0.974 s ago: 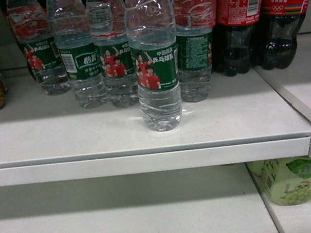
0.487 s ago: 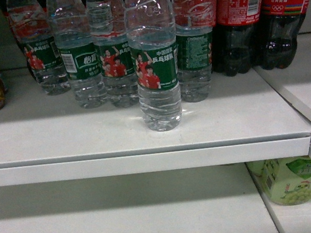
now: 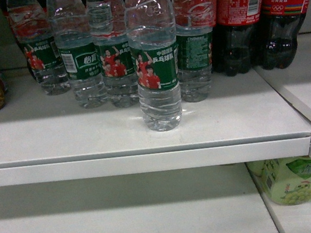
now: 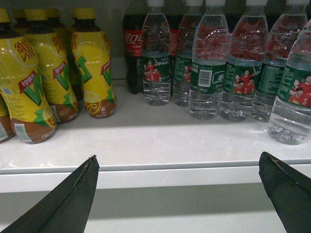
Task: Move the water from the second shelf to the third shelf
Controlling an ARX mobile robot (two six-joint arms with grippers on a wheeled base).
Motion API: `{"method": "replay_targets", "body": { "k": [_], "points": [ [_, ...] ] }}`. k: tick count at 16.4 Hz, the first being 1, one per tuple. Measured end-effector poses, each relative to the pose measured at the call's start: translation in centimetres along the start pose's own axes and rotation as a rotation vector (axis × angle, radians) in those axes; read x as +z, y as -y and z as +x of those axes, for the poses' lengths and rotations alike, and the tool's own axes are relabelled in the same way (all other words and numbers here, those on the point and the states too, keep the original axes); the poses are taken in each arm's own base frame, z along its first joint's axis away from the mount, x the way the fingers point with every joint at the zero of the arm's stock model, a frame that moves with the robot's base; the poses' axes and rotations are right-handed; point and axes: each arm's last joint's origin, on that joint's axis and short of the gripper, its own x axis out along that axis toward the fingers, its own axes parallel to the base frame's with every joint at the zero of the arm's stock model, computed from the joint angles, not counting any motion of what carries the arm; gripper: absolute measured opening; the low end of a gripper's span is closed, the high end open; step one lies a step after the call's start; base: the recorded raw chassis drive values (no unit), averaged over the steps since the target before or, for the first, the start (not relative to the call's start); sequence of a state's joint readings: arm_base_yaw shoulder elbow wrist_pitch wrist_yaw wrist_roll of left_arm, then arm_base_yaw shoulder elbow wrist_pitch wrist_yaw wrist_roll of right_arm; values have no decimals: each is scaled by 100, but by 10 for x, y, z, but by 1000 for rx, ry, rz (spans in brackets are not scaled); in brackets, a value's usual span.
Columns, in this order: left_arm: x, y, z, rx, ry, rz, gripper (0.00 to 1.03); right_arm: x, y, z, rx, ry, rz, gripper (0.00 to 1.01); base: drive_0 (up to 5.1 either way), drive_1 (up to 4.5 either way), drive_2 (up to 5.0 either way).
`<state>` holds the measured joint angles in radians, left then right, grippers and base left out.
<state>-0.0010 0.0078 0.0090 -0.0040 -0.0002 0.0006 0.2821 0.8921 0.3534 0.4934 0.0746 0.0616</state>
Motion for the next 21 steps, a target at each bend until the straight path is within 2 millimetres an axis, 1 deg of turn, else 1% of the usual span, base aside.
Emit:
{"method": "replay_targets", "body": {
  "k": [3,6,9,12,14,18,21],
  "points": [
    [0,0,0,0,0,0,98,-8,-36,36,110,-33,-14,98,0,0,0],
    [0,0,0,0,0,0,98,-27,-65,60,204,-123,-41,98,0,0,0],
    [0,0,0,0,0,0,98,-35,-86,77,275,-171,-49,98,0,0,0],
    [0,0,0,0,0,0,98,-33,-106,90,331,-188,-39,98,0,0,0],
    [0,0,0,0,0,0,98,-32,-115,102,330,-219,-23,98,0,0,0],
    [0,0,0,0,0,0,98,-26,-121,131,232,-263,45,98,0,0,0],
    [0,0,0,0,0,0,98,-28,-125,147,168,-313,74,98,0,0,0]
  ]
}}
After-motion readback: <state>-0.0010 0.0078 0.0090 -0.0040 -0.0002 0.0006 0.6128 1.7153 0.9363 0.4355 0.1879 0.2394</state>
